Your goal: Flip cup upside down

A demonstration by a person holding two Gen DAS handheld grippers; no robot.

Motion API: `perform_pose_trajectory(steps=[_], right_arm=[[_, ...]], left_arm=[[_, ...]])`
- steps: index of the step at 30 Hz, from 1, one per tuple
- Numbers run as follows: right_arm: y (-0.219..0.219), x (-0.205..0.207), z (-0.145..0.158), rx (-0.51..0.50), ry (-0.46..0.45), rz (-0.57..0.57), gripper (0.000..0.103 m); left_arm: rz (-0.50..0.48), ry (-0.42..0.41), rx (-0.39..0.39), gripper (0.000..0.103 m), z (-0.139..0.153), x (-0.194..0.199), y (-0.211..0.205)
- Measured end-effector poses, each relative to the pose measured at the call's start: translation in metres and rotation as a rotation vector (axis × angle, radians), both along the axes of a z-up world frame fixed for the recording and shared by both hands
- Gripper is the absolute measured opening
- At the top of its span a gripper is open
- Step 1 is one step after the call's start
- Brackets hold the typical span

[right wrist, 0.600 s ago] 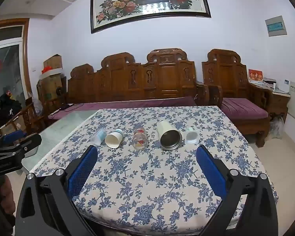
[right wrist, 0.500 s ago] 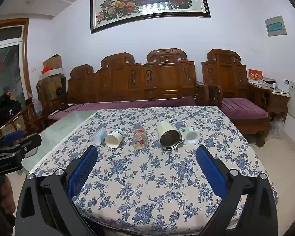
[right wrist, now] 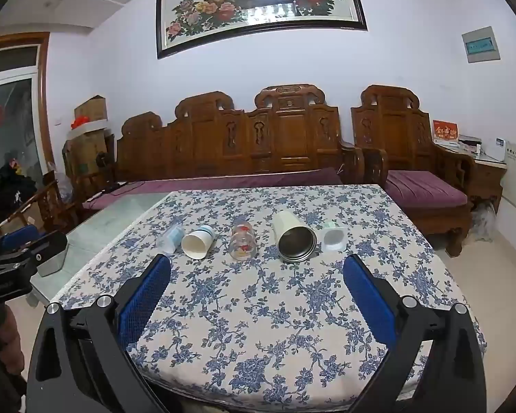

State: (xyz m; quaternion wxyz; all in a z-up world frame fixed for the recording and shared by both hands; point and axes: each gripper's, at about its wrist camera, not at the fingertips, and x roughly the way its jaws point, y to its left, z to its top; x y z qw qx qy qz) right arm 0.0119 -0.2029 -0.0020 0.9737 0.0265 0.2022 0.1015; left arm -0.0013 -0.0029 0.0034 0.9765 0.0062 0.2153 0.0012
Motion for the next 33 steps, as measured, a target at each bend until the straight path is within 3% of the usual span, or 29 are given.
perform_pose_trajectory(steps=[33], right_arm=[[0.0047,-0.0006,0.0029,-0.001,-0.004,0.005,0.101]], left_arm=[[-0.007,-0.005,-0.002,0.095,0.0017,0.0006,0.0052]])
